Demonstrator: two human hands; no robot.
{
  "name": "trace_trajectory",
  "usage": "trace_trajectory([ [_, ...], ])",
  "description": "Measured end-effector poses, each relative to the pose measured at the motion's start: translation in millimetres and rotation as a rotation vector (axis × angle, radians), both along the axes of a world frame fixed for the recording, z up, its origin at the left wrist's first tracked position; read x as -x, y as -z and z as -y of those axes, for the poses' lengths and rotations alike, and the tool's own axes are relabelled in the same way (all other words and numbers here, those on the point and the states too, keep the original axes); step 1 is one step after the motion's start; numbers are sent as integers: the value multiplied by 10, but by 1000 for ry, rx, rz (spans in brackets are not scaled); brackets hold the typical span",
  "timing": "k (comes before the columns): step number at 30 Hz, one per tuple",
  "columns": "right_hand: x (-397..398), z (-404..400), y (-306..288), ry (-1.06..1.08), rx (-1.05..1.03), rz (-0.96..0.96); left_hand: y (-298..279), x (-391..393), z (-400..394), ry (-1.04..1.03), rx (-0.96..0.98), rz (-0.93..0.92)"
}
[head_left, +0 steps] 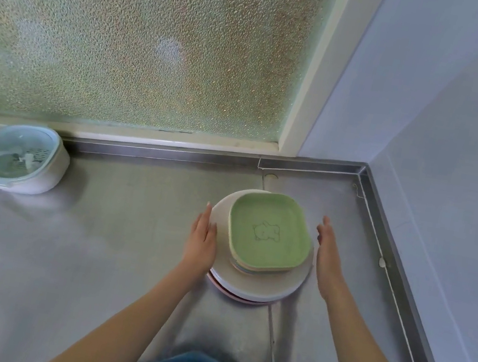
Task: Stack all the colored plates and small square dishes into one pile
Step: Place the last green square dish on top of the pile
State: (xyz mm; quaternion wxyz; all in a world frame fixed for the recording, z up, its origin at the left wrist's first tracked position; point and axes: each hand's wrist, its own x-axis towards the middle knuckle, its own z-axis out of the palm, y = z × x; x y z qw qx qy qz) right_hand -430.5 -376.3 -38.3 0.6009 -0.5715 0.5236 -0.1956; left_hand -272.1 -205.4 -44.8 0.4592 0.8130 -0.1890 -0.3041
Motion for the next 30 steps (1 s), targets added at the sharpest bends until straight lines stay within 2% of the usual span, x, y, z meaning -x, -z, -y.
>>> trace_trajectory([
  [2,51,-53,170,-11,-84,-16,57,15,-17,18,-19,-48],
  [5,44,-127,284,-48,27,-68,55,21,-2,12,-27,-68],
  [10,0,-150,409,66,81,-54,64,4,-17,38,7,-123],
  [15,-72,-180,384,183,26,-27,39,9,-17,27,26,-138],
  [23,-424,-414,421,139,13,5,104,-291,-272,-19,38,-131],
  [30,-1149,-787,395,20,-8,20,76,-862,-733,-125,19,-117],
])
